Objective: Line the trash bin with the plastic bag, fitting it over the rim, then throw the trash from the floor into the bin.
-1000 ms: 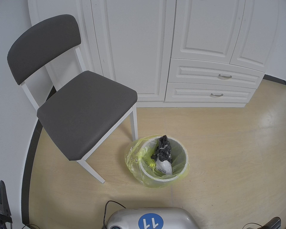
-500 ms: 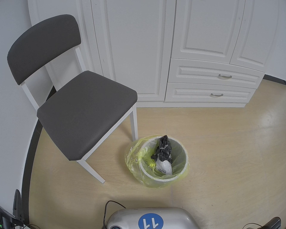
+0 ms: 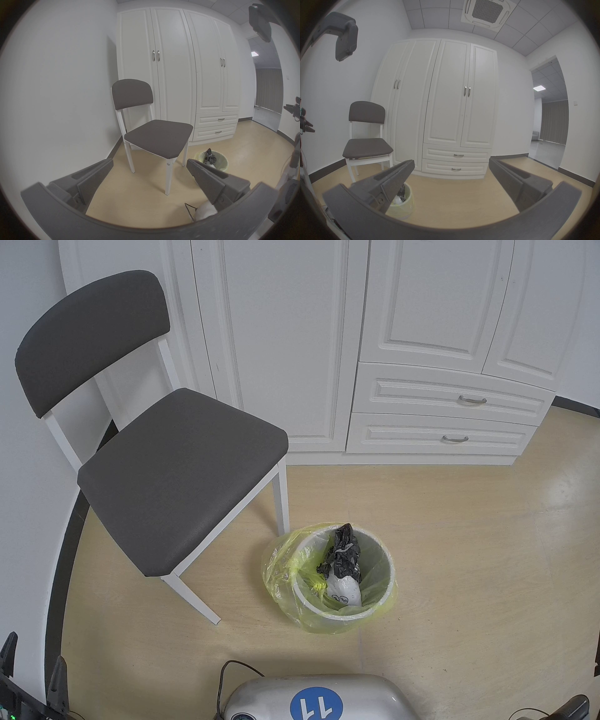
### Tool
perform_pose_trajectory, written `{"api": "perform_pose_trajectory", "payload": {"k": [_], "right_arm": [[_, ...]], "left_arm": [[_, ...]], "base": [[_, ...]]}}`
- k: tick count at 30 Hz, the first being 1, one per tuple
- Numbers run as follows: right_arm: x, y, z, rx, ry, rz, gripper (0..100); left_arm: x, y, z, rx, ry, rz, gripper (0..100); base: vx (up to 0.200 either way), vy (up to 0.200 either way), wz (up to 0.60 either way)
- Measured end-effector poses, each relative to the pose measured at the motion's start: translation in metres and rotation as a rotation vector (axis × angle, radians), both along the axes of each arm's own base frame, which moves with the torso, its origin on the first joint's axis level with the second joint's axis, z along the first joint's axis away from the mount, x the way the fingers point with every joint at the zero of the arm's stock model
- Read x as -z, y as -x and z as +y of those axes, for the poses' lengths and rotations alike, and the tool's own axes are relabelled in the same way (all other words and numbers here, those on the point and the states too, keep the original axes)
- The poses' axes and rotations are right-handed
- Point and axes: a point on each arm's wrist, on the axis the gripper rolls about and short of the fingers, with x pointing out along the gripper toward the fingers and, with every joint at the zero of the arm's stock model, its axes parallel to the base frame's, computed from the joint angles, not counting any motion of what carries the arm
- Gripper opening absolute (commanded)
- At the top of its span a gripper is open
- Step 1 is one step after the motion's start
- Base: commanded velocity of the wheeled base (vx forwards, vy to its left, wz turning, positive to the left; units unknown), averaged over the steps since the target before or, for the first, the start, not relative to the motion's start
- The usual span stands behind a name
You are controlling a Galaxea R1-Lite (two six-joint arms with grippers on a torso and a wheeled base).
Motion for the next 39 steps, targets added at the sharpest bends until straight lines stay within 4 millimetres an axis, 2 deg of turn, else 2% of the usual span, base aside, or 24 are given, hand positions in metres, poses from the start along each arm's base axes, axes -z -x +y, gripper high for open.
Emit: {"api": "perform_pose_trajectory", "payload": {"k": [9,14,30,39], "right_arm": [[0.008,-0.003,0.000,0.001,-0.009,0.081,100],[0.012,-0.004,0.000,-0.001,-0.020,0.119,100],[0.031,-0.008,0.000,-0.012,-0.040,0.312,100],[0.033,-0.008,0.001,-0.043,-0.034,0.330,100]], "left_arm": [[0.001,0.000,0.000,0.010,0.046,0.007,100],[0.007,0.000,0.000,0.022,0.070,0.070,100],[0.005,0.000,-0.001,0.031,0.069,0.048,100],[0.005,0.000,-0.001,0.031,0.067,0.049,100]], "base": [[0.000,0.000,0.00],[0.000,0.000,0.00],[0.000,0.000,0.00],[0.000,0.000,0.00]]}}
